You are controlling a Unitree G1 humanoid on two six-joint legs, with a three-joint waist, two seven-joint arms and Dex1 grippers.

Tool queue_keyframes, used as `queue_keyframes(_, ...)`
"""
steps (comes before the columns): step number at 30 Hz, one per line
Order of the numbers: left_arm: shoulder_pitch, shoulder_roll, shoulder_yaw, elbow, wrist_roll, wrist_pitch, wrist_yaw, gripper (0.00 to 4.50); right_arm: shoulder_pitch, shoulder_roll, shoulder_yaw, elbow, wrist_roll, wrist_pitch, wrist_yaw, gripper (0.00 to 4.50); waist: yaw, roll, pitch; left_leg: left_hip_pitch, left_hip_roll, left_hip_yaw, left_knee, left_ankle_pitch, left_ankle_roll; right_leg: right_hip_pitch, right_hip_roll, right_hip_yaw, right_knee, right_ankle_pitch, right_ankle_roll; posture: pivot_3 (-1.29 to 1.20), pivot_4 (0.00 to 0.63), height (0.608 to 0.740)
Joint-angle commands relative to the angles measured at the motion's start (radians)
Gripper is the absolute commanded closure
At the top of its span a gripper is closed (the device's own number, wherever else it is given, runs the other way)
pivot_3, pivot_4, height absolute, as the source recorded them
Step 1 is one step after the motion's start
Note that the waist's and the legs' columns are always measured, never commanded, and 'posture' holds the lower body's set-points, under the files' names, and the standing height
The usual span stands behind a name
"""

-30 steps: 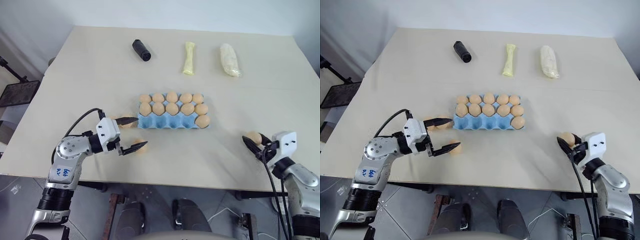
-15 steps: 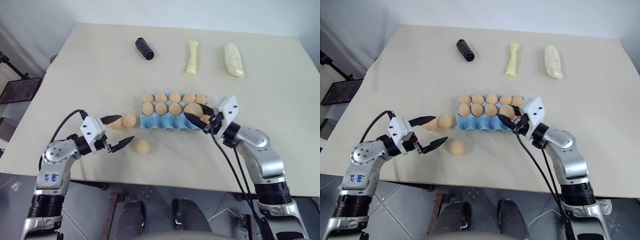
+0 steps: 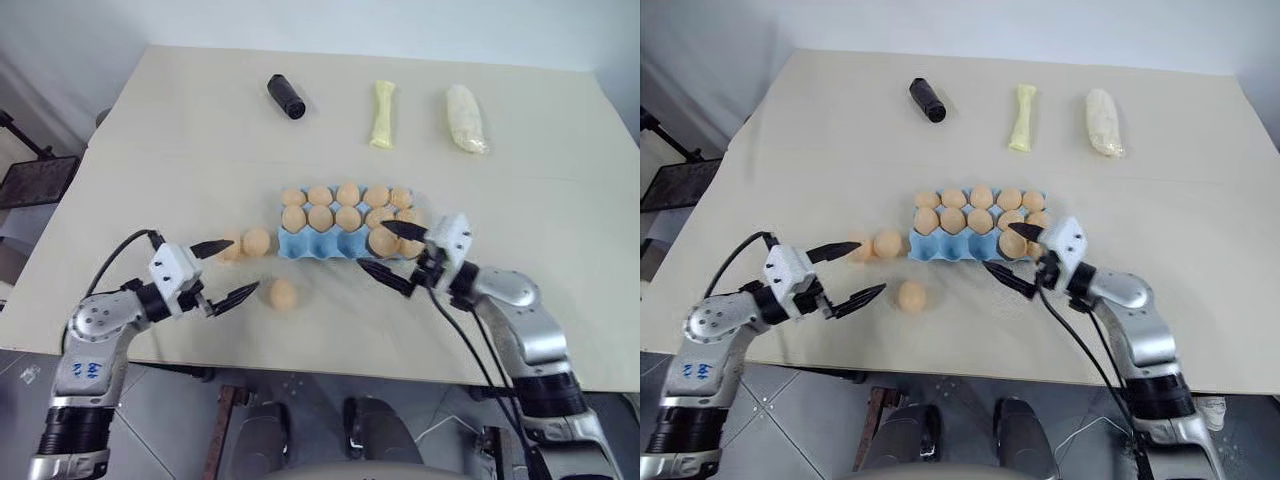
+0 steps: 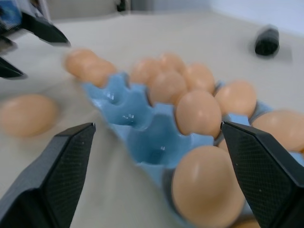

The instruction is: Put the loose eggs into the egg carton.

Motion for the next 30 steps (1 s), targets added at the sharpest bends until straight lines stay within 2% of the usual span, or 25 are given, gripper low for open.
queue_keyframes(1,0.021,0.047,0.057,0.023,-0.036,-0.023,-0.051,0.00,0.047,-0.077,-0.050,-0.051,0.055,-0.047,0.124,0.04,0.000,0.000,0.000,0.000,0.000,0.000,0.000,0.000,0.000,0.000,0.000,0.000,0.000,0.000,0.000,0.00,0.150,0.740)
queue_keyframes(7,0.099,0.119,0.096,0.054,-0.084,0.007,-0.163,0.00,0.119,-0.188,-0.077,-0.003,0.049,-0.128,0.268,0.04,-0.005,0.000,0.000,0.002,0.001,0.001,0.001,0.000,0.001,0.002,-0.001,0.001,0.000,0.000,0.000,0.00,0.150,0.740)
queue_keyframes(10,0.130,0.116,0.087,0.040,-0.076,0.007,-0.160,0.00,0.139,-0.215,-0.099,0.050,0.042,-0.173,0.309,0.04,-0.003,0.001,0.000,0.002,0.001,0.000,0.001,0.000,0.000,0.002,-0.001,0.001,0.000,0.000,0.000,0.00,0.150,0.740)
queue_keyframes(14,0.108,0.063,0.044,-0.004,-0.050,0.003,-0.092,0.00,0.153,-0.217,-0.108,0.068,0.022,-0.208,0.302,0.04,0.001,0.001,0.001,0.002,0.000,0.000,0.001,0.000,0.000,0.002,-0.002,0.001,-0.001,0.000,-0.001,0.00,0.150,0.740)
queue_keyframes(20,0.041,-0.066,-0.075,-0.108,-0.032,0.056,0.017,0.00,0.155,-0.193,-0.089,0.019,0.024,-0.179,0.246,0.04,0.001,0.001,0.001,0.002,0.000,0.000,0.001,0.000,0.000,0.002,-0.002,0.001,-0.001,0.000,0.000,0.00,0.150,0.740)
queue_keyframes(30,-0.077,-0.178,-0.253,-0.012,0.076,0.050,0.072,0.00,0.167,-0.195,-0.092,-0.028,0.033,-0.144,0.191,0.04,0.000,0.001,0.001,0.003,0.000,0.002,0.003,0.001,0.001,0.003,0.000,0.002,0.002,0.001,0.001,0.00,0.150,0.740)
